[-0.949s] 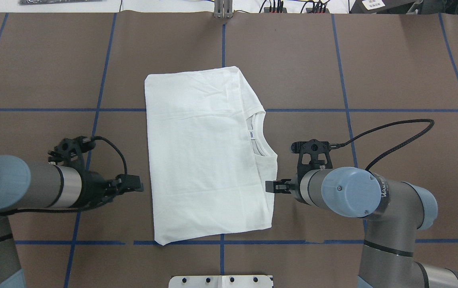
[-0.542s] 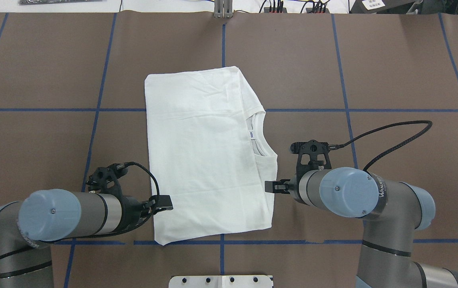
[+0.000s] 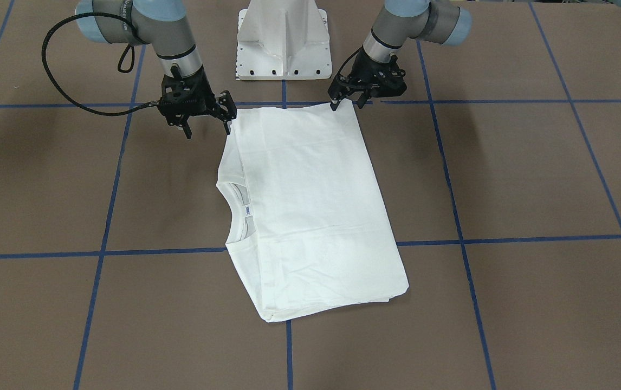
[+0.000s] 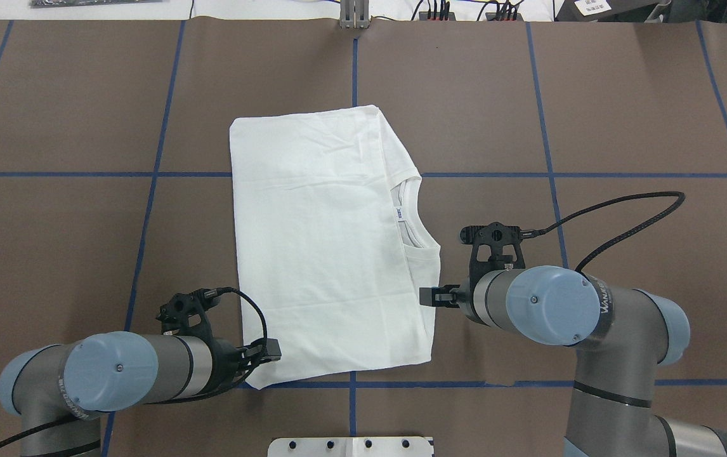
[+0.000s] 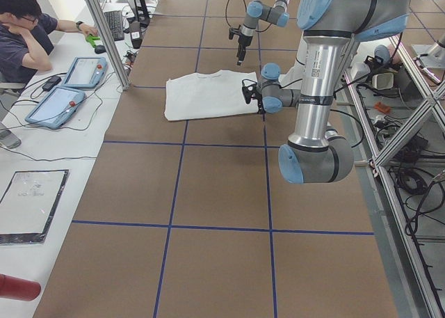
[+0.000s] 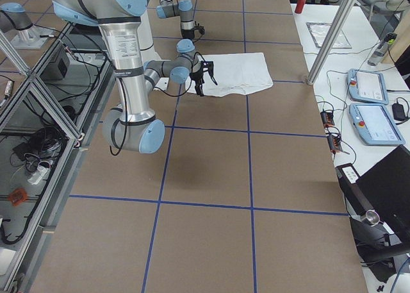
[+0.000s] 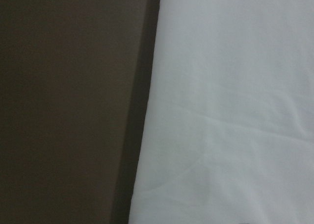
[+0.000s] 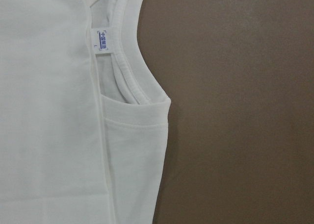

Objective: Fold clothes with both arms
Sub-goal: 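Close both grippers on the shirt edge nearest the robot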

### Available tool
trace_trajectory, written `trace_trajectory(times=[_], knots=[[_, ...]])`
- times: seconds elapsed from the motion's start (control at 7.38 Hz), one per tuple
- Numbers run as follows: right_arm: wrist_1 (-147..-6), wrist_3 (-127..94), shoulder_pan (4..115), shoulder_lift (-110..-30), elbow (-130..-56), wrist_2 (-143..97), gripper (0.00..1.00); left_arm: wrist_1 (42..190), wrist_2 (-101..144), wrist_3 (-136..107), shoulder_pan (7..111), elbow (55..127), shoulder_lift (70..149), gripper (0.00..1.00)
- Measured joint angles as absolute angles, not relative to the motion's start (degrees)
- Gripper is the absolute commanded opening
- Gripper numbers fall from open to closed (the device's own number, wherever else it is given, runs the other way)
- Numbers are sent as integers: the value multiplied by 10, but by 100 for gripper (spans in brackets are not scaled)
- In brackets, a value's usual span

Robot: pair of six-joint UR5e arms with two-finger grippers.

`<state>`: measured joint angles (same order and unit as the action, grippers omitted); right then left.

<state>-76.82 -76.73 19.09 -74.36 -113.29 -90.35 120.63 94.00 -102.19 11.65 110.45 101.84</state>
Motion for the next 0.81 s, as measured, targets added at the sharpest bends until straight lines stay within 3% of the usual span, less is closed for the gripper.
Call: trace_trajectory(times=[0.27,0.54,0.68,0.81], knots=[[-768,-767,191,-744,-1133,-904,100,1206,940,-1019,112,1101,1019,60],[-768,-767,191,-744,-1133,-904,100,1205,940,-1019,111,1100,1019,29],[-768,-767,191,-744,-1132,-904,100,1205,940,-1019,111,1100,1020,2],[-768,-770,190,-744,-1130,-903,100,1205,940,-1019,111,1101,1020,0]])
